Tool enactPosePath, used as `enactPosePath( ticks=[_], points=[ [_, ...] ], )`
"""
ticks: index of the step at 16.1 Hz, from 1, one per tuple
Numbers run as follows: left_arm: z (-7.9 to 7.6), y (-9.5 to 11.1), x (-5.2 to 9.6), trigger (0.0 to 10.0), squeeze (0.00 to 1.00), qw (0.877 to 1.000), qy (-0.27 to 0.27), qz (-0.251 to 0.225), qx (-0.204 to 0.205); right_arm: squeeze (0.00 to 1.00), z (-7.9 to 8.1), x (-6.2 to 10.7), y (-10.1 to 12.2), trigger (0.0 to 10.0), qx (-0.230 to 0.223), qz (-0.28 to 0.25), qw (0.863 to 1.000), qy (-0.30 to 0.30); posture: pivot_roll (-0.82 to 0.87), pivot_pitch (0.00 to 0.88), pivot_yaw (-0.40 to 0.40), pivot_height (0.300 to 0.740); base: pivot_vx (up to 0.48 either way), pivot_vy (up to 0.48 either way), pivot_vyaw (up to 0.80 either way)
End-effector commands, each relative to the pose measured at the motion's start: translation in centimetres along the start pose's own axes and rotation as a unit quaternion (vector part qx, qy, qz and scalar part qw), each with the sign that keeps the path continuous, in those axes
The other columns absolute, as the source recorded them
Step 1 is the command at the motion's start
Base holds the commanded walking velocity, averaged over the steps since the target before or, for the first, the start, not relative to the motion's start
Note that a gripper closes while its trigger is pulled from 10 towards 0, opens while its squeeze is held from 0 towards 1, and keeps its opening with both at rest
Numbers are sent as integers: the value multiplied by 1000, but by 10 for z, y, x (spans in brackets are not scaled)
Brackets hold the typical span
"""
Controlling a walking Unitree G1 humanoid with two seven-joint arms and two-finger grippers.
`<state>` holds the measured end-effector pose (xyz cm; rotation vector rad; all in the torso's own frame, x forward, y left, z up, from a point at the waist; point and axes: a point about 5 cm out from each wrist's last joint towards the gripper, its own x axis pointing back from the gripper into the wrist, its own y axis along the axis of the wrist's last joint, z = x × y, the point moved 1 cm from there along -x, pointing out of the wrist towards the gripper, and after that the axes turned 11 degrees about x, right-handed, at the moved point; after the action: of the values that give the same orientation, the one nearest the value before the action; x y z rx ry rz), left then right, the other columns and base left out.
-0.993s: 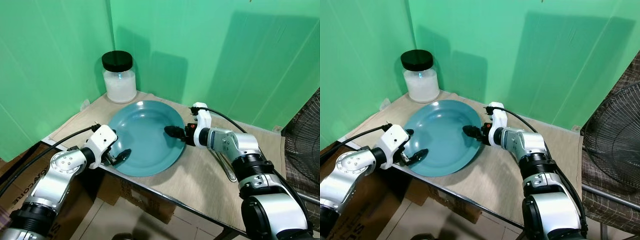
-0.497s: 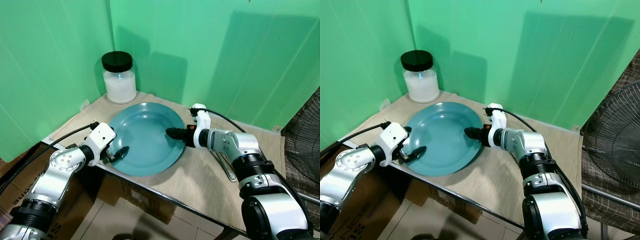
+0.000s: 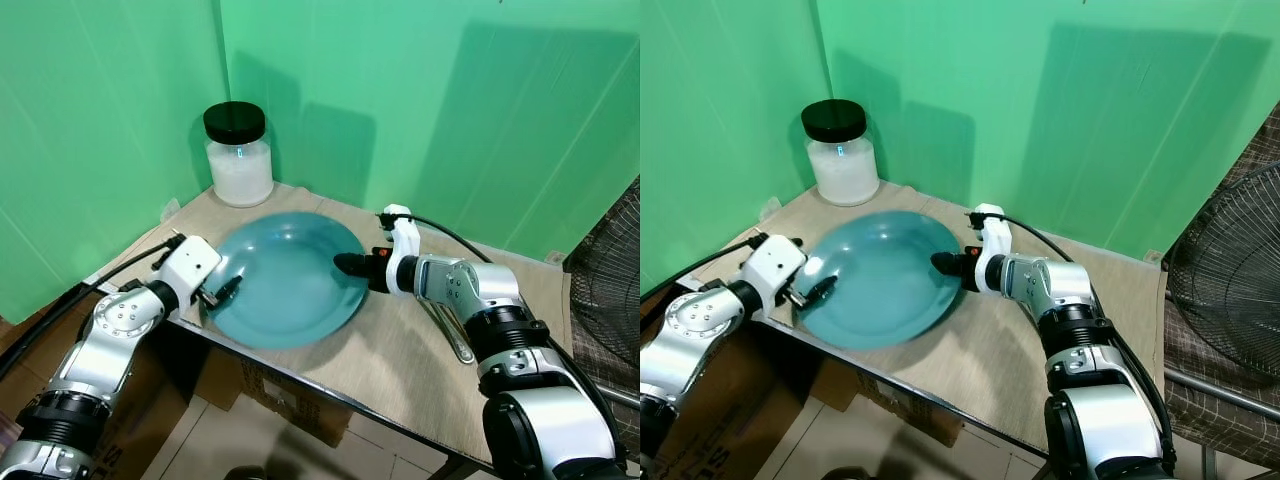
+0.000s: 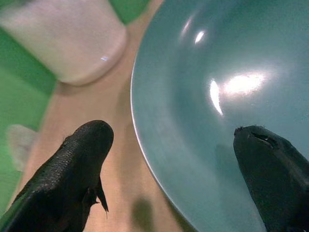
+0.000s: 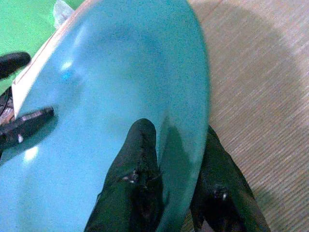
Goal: Setting the table
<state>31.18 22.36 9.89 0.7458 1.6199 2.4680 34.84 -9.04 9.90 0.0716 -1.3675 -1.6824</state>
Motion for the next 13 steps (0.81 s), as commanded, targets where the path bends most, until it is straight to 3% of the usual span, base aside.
enactPosePath(
  ticks=[1,3,8,13],
  points=[
    [13,16,1,10000,0,999,28,-34,-3,0,0,1,-2,0,-4,3,1000,-1,167,0,-23,740,0,0,0],
    [18,29,4,10000,0,997,36,-66,16,0,-1,2,-2,0,-8,1,1000,-4,169,0,-23,740,0,0,0],
    [15,32,23,10000,0,998,3,-65,14,0,-3,6,-2,0,-34,-24,999,-3,182,0,-33,740,0,0,0],
    [9,56,36,10000,0,993,-7,-107,39,0,-1,32,23,0,-52,-123,991,8,178,0,-33,740,0,0,0]
  ],
)
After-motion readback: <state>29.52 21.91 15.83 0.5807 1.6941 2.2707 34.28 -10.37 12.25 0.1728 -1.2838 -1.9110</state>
